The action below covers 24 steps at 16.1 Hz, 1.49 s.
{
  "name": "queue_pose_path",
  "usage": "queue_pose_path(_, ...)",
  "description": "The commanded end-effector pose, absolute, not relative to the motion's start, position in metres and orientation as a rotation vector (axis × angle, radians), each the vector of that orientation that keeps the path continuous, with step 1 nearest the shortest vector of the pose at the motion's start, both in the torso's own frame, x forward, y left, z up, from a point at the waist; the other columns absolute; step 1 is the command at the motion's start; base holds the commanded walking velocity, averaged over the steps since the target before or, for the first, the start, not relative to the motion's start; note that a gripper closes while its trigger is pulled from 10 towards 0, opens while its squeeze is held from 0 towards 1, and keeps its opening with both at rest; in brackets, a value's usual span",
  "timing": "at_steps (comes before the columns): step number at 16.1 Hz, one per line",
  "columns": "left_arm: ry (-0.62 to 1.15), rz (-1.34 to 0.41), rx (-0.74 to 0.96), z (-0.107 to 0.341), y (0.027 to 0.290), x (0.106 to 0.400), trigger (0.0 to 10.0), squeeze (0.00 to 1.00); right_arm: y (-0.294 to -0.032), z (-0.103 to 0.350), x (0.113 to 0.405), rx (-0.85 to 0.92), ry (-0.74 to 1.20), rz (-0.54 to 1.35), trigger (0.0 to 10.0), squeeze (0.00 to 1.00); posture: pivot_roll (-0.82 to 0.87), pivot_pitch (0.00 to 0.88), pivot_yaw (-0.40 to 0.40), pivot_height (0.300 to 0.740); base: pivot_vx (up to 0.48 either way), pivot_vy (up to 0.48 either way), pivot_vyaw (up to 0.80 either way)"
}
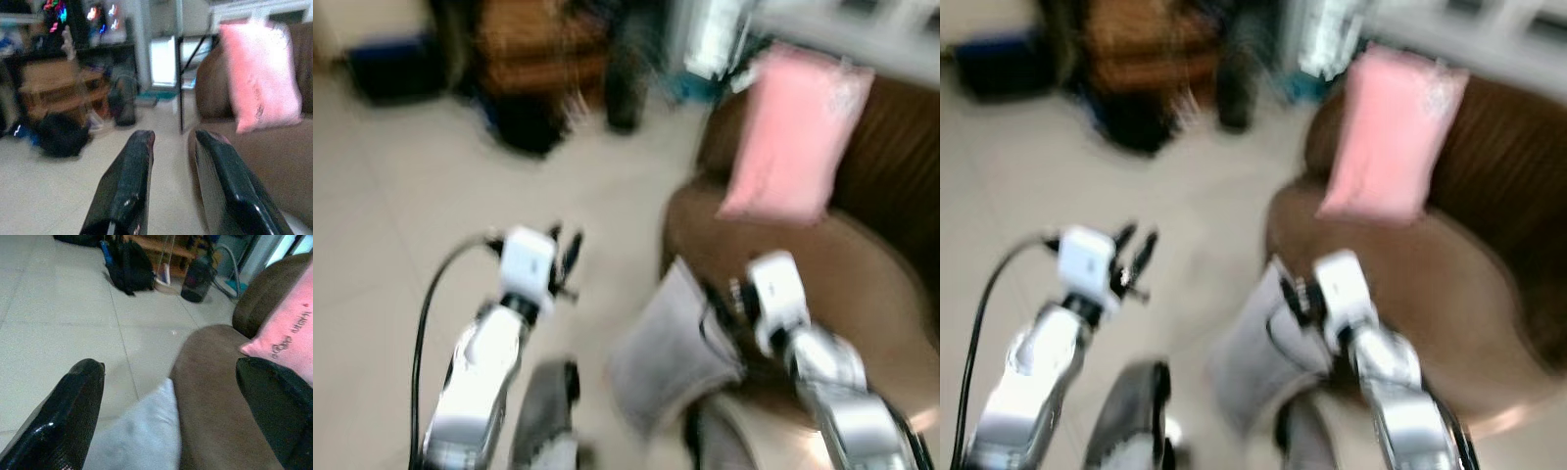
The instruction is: Move the pillow to the sofa from floor
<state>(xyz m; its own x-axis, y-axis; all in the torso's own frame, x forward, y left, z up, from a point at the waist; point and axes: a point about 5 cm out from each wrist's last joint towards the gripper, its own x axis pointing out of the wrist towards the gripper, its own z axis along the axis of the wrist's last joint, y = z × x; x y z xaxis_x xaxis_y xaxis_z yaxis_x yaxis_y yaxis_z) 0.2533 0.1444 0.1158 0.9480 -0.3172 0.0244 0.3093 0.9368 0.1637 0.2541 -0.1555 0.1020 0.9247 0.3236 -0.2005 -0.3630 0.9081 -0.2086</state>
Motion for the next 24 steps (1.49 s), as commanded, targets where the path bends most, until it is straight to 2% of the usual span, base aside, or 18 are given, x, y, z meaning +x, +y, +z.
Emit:
queue_pose_path(1, -0.062, -0.315, 0.176, 0.12, 0.145, 0.257, 10.0, 0.0, -0.155, 0.094, 0.252, -0.265, 0.203, 0.365, 10.0, 0.0, -0.04, 0.016, -0.022, 0.581, 0.0, 0.0, 0.0)
queue_pose_path(8, -0.06, -0.29, 0.167, 0.118, 0.149, 0.254, 10.0, 0.0, -0.15, 0.091, 0.26, -0.293, 0.213, 0.382, 10.0, 0.0, -0.04, 0.037, -0.036, 0.581, 0.0, 0.0, 0.0)
queue_pose_path(12, -0.057, -0.279, 0.174, 0.118, 0.15, 0.253, 10.0, 0.0, -0.149, 0.088, 0.261, -0.285, 0.223, 0.371, 10.0, 0.0, -0.04, 0.047, -0.036, 0.546, 0.0, 0.0, 0.0)
queue_pose_path(18, -0.059, -0.276, 0.174, 0.119, 0.151, 0.254, 10.0, 0.0, -0.145, 0.086, 0.262, -0.282, 0.226, 0.38, 10.0, 0.0, -0.04, 0.061, -0.037, 0.546, 0.0, 0.0, 0.0)
queue_pose_path(24, -0.065, -0.283, 0.167, 0.12, 0.15, 0.253, 10.0, 0.0, -0.146, 0.086, 0.262, -0.276, 0.229, 0.365, 10.0, 0.0, -0.04, 0.062, -0.036, 0.546, 0.304, 0.0, 0.0)
